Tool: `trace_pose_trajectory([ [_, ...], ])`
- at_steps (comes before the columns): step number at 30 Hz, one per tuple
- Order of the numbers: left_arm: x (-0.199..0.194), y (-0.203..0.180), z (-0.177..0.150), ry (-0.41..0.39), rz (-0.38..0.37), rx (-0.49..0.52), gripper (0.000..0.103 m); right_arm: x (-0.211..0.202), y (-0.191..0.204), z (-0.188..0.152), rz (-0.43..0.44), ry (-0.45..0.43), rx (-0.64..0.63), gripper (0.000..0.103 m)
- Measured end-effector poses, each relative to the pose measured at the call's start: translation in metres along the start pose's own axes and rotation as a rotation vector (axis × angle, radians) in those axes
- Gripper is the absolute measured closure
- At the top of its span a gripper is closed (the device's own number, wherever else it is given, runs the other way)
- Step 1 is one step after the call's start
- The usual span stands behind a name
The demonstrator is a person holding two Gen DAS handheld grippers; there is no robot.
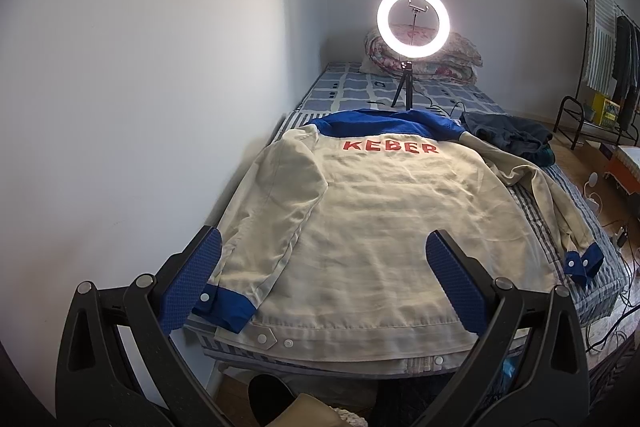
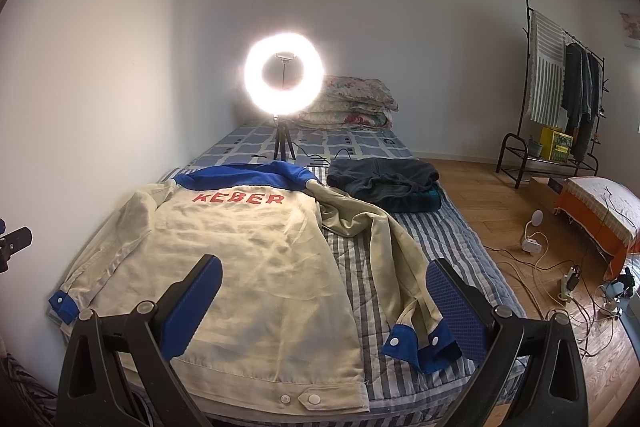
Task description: Fold large clothes
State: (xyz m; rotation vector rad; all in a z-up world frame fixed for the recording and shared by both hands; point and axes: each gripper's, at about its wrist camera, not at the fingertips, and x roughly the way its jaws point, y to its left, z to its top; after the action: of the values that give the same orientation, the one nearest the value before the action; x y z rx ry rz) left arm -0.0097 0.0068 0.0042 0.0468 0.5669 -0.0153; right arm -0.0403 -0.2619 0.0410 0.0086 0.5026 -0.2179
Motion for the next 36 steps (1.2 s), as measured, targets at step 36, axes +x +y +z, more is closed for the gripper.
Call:
trace_pose_trajectory([
  [36,0.005,0.008,-0.01,0.017,0.013,-0.017,0.0,0.008,0.004,0.007,0.017,-0.001,-0.004,0.0],
])
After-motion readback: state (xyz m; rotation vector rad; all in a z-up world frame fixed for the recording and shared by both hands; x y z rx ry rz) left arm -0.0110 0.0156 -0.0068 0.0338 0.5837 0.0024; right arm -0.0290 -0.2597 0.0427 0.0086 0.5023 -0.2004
